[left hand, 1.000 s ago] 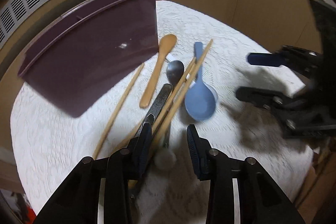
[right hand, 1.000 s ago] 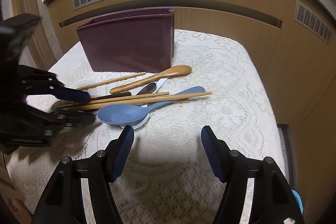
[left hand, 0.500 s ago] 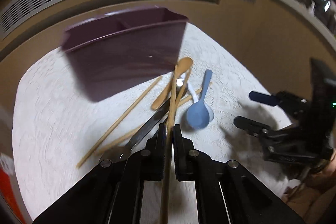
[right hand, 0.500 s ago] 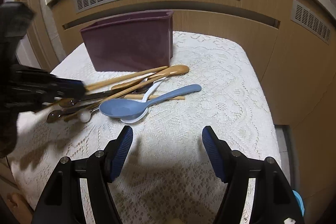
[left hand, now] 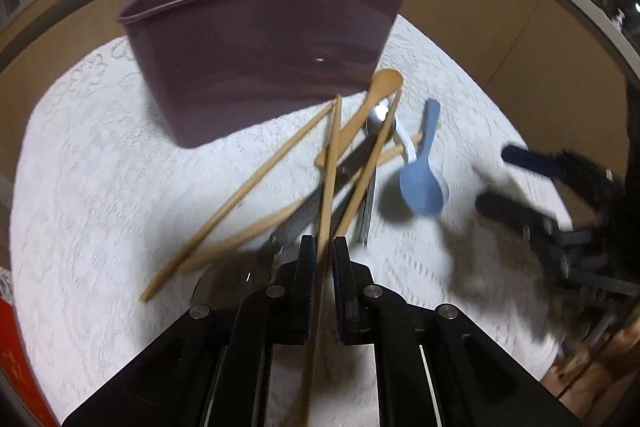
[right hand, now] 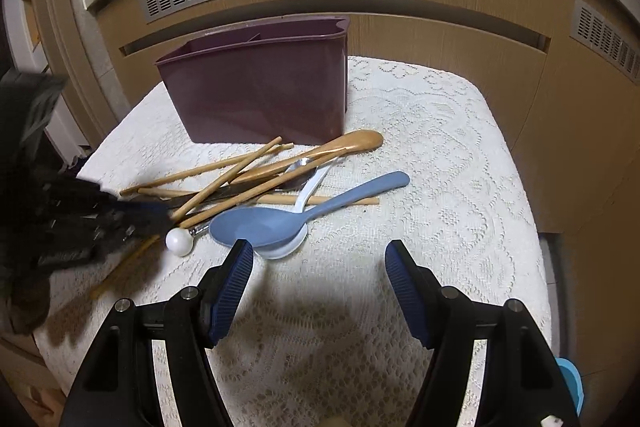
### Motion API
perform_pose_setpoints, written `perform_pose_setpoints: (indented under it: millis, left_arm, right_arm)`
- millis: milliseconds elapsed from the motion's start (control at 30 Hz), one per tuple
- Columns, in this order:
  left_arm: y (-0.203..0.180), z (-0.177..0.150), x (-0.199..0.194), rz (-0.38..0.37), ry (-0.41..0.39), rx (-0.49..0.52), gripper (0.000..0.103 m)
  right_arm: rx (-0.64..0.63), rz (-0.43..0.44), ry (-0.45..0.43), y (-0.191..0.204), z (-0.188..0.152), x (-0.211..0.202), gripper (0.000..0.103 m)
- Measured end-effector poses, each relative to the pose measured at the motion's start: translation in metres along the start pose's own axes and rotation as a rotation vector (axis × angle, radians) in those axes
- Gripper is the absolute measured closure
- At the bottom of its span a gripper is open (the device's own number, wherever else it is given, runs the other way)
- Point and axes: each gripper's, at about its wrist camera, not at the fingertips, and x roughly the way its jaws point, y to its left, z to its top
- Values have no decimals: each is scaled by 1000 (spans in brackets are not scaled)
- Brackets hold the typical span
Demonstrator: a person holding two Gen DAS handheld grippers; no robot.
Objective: Organize utensils
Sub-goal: 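Close the left tool on the wooden chopstick while the right tool grasps the blue spoon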
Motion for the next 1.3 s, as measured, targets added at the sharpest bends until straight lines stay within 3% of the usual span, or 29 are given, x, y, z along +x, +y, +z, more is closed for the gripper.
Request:
perform_pose_setpoints:
  millis: [133,233,367,467,700,867,1033,1133,1300]
  left_arm:
    - [-6,19,13,5,22,19,81]
    - [-14,28,20,54,26,65,81]
    - [-12,36,30,55,50,63,83]
    - [-14,30,31,79,12,70,86]
    - [4,-6,-3,1,-124,-96,89]
    - [23,-24,-24,-37,-191,-183,89]
    - [27,-37,-34,-53,-199,-211,89]
    - [28,-41,-32,-65,-196,-217,89]
    - [29,-44,-22,-93,-173,-235,89]
  right_arm:
    - [10,-11,7,-8,-2,1,37]
    - [22,-9,12,-11,-4,2,37]
    - [52,27,25,-12,1,4,37]
    - [88,38,22,-8,14,8,37]
    - [155,-102,81,-5,47,53,37]
    - [111,-61,160,4,40,66,50]
    - [65,-70,178,-7,18,45,51]
    - [29,-136,184,-17,8,35,51]
    - [51,-157,161,-26,10,30,55]
